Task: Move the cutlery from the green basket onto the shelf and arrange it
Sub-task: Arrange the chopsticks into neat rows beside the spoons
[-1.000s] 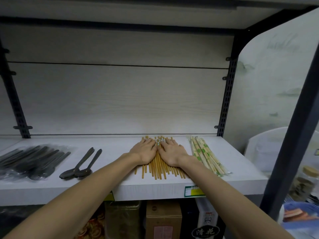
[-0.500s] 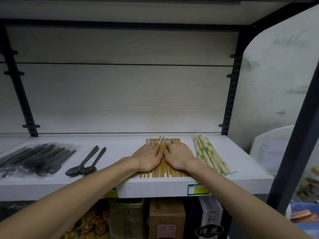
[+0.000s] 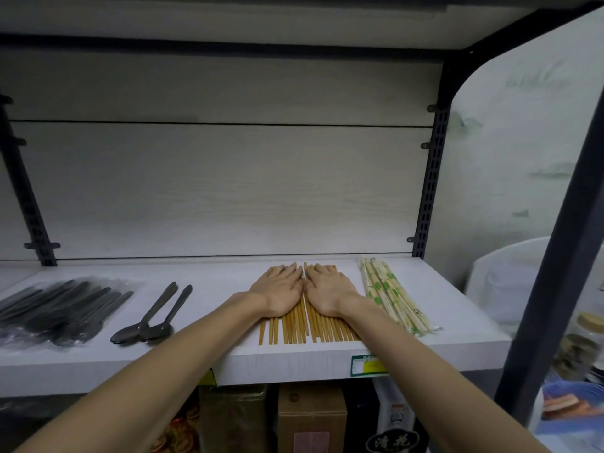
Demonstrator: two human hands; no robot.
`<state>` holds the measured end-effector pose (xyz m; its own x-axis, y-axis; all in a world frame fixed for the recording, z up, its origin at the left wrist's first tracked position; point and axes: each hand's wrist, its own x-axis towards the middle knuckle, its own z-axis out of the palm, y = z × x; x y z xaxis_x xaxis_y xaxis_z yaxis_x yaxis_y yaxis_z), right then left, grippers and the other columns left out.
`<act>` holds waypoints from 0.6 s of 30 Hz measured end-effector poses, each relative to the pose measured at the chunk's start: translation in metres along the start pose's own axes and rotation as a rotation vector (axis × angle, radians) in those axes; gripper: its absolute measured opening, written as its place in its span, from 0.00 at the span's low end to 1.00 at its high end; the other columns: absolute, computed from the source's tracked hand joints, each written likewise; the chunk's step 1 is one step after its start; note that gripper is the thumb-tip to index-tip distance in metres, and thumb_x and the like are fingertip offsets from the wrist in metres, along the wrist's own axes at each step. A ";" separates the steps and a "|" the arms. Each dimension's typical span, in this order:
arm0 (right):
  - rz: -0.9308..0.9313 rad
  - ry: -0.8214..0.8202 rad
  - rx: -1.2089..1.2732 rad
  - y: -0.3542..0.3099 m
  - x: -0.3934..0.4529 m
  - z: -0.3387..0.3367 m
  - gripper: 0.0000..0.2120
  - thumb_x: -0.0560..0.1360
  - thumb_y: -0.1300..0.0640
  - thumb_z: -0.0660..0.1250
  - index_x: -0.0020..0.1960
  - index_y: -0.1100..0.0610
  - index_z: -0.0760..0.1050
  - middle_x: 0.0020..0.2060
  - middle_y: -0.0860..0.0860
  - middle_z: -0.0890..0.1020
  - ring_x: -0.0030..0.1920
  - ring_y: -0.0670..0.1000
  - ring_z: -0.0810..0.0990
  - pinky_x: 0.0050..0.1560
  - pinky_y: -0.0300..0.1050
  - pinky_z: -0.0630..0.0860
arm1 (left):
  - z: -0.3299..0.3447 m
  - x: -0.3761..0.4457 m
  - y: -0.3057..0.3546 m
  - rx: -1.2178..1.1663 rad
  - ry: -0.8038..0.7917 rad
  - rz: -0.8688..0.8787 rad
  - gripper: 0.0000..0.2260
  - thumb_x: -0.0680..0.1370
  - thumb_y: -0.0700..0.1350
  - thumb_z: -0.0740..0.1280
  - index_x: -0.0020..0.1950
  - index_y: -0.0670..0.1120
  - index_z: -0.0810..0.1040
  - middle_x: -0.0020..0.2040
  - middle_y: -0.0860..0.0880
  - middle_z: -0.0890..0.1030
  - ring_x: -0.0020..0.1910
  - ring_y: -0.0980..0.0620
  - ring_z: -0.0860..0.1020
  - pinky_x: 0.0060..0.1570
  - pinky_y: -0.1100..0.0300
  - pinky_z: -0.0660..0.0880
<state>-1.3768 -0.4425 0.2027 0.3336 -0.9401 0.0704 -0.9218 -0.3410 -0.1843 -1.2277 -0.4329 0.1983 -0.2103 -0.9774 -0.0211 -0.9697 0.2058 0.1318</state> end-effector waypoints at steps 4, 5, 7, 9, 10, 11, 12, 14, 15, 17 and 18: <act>0.003 -0.022 -0.003 -0.003 -0.006 -0.001 0.26 0.85 0.49 0.44 0.81 0.55 0.53 0.81 0.54 0.54 0.80 0.57 0.51 0.79 0.56 0.51 | -0.001 -0.011 0.005 0.002 -0.007 0.021 0.26 0.87 0.54 0.41 0.84 0.48 0.46 0.84 0.50 0.46 0.82 0.51 0.44 0.80 0.51 0.43; 0.000 -0.024 -0.003 -0.003 -0.009 -0.001 0.26 0.85 0.49 0.44 0.81 0.55 0.53 0.81 0.54 0.54 0.80 0.57 0.50 0.79 0.56 0.50 | 0.000 -0.013 0.005 0.003 -0.006 0.028 0.26 0.87 0.54 0.41 0.84 0.48 0.46 0.84 0.49 0.46 0.82 0.51 0.44 0.80 0.51 0.43; -0.003 -0.027 0.002 -0.003 -0.014 -0.002 0.26 0.85 0.49 0.44 0.82 0.54 0.53 0.81 0.54 0.53 0.80 0.57 0.49 0.79 0.56 0.50 | -0.001 -0.016 0.005 0.003 -0.011 0.037 0.26 0.87 0.55 0.41 0.84 0.48 0.45 0.84 0.50 0.46 0.82 0.51 0.44 0.80 0.51 0.43; -0.015 -0.025 0.000 -0.003 -0.018 -0.002 0.26 0.85 0.50 0.44 0.82 0.54 0.53 0.81 0.55 0.53 0.80 0.58 0.49 0.79 0.57 0.50 | 0.000 -0.019 0.006 0.000 -0.015 0.038 0.26 0.86 0.55 0.41 0.84 0.48 0.45 0.84 0.50 0.45 0.82 0.51 0.43 0.80 0.51 0.42; -0.022 -0.026 0.000 -0.003 -0.020 -0.001 0.26 0.85 0.50 0.44 0.81 0.54 0.53 0.81 0.56 0.52 0.80 0.58 0.49 0.79 0.57 0.49 | 0.000 -0.022 0.007 -0.002 -0.016 0.041 0.26 0.86 0.55 0.41 0.84 0.48 0.45 0.84 0.50 0.45 0.82 0.51 0.43 0.80 0.51 0.42; -0.030 -0.027 0.002 -0.002 -0.021 0.000 0.26 0.85 0.50 0.44 0.81 0.53 0.53 0.81 0.56 0.52 0.80 0.59 0.48 0.79 0.57 0.49 | 0.000 -0.025 0.008 0.002 -0.018 0.046 0.26 0.86 0.55 0.41 0.84 0.48 0.45 0.84 0.50 0.45 0.82 0.51 0.43 0.80 0.51 0.42; -0.037 -0.029 0.006 -0.001 -0.021 0.001 0.26 0.85 0.49 0.44 0.82 0.53 0.52 0.81 0.56 0.52 0.80 0.59 0.48 0.79 0.57 0.49 | 0.000 -0.028 0.009 0.004 -0.019 0.052 0.26 0.87 0.55 0.41 0.84 0.48 0.44 0.84 0.50 0.45 0.82 0.51 0.43 0.80 0.51 0.42; -0.050 -0.026 0.015 0.002 -0.021 0.003 0.26 0.85 0.49 0.44 0.82 0.53 0.52 0.81 0.57 0.52 0.80 0.59 0.49 0.79 0.56 0.49 | 0.001 -0.032 0.010 0.005 -0.015 0.065 0.26 0.87 0.55 0.41 0.84 0.48 0.44 0.84 0.51 0.45 0.82 0.52 0.43 0.80 0.52 0.41; -0.053 -0.020 0.020 0.003 -0.020 0.003 0.26 0.85 0.49 0.44 0.82 0.54 0.52 0.81 0.57 0.52 0.80 0.59 0.49 0.79 0.56 0.49 | 0.002 -0.033 0.010 0.006 -0.015 0.070 0.26 0.87 0.55 0.41 0.84 0.48 0.44 0.84 0.51 0.45 0.82 0.52 0.43 0.80 0.52 0.41; -0.062 -0.009 0.028 0.004 -0.019 0.005 0.26 0.85 0.50 0.45 0.81 0.54 0.53 0.80 0.57 0.54 0.80 0.59 0.50 0.79 0.56 0.50 | 0.003 -0.034 0.009 0.002 -0.016 0.076 0.26 0.87 0.55 0.41 0.84 0.48 0.44 0.84 0.50 0.45 0.82 0.52 0.42 0.80 0.53 0.41; -0.070 -0.007 0.032 0.004 -0.018 0.006 0.25 0.85 0.50 0.45 0.81 0.54 0.54 0.80 0.58 0.55 0.80 0.59 0.52 0.79 0.56 0.50 | 0.003 -0.034 0.009 -0.001 -0.015 0.077 0.26 0.87 0.54 0.42 0.84 0.47 0.44 0.84 0.50 0.45 0.82 0.52 0.43 0.80 0.53 0.41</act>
<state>-1.3853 -0.4272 0.1953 0.3989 -0.9138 0.0773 -0.8893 -0.4060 -0.2105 -1.2297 -0.3982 0.1976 -0.2859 -0.9579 -0.0253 -0.9504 0.2801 0.1350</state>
